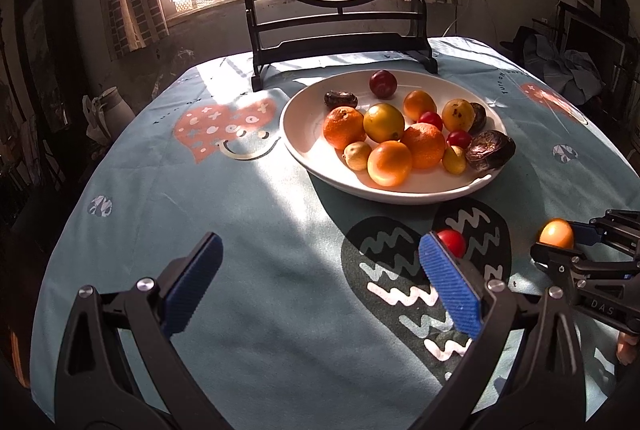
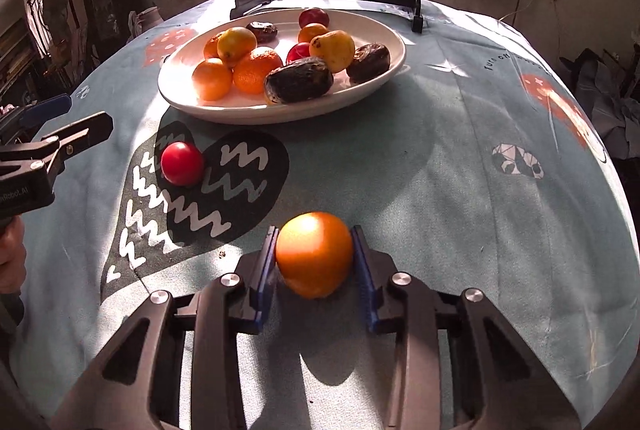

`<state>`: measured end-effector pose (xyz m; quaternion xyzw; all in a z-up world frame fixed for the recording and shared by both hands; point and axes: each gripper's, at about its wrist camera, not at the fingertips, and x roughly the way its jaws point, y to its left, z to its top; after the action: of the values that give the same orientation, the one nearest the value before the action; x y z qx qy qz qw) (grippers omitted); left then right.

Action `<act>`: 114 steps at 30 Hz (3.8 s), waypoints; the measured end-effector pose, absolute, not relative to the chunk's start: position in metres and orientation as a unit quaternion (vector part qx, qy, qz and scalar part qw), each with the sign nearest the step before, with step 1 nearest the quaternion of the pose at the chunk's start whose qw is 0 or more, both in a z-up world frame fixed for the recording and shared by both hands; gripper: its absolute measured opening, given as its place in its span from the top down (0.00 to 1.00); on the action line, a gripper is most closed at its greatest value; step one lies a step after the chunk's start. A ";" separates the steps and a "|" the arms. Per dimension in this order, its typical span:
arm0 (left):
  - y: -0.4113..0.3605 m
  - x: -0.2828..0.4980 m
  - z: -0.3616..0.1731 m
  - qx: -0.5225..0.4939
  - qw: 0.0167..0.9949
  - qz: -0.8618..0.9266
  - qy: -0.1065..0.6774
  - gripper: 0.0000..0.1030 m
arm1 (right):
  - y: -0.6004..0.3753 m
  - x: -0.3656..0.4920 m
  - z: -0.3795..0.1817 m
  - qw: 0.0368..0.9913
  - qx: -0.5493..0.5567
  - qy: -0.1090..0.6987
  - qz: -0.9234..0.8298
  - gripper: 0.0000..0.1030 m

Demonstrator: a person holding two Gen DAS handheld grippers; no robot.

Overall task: Organize fruits
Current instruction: 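Grasp an orange with the right gripper while the left gripper grasps a red tomato, then carry both fruits over the white plate and open both grippers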

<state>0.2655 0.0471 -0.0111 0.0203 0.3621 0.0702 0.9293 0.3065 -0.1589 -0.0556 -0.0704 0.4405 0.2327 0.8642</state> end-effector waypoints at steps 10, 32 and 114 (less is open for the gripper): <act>0.000 0.277 -0.033 0.026 0.913 -0.051 0.404 0.19 | -0.173 0.312 -0.047 0.867 -0.010 0.442 0.229 0.66; -0.017 0.310 -0.055 0.027 0.894 -0.041 0.445 0.52 | -0.173 0.310 -0.048 0.867 -0.009 0.441 0.232 0.66; 0.089 0.408 0.030 0.008 0.927 0.072 0.368 0.08 | -0.082 0.449 -0.017 0.873 -0.001 0.385 0.301 0.65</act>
<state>0.4079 0.0885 0.0297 0.0084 0.3685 0.0724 0.9268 0.4491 -0.0815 -0.0166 -0.0012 0.3850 0.3009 0.8725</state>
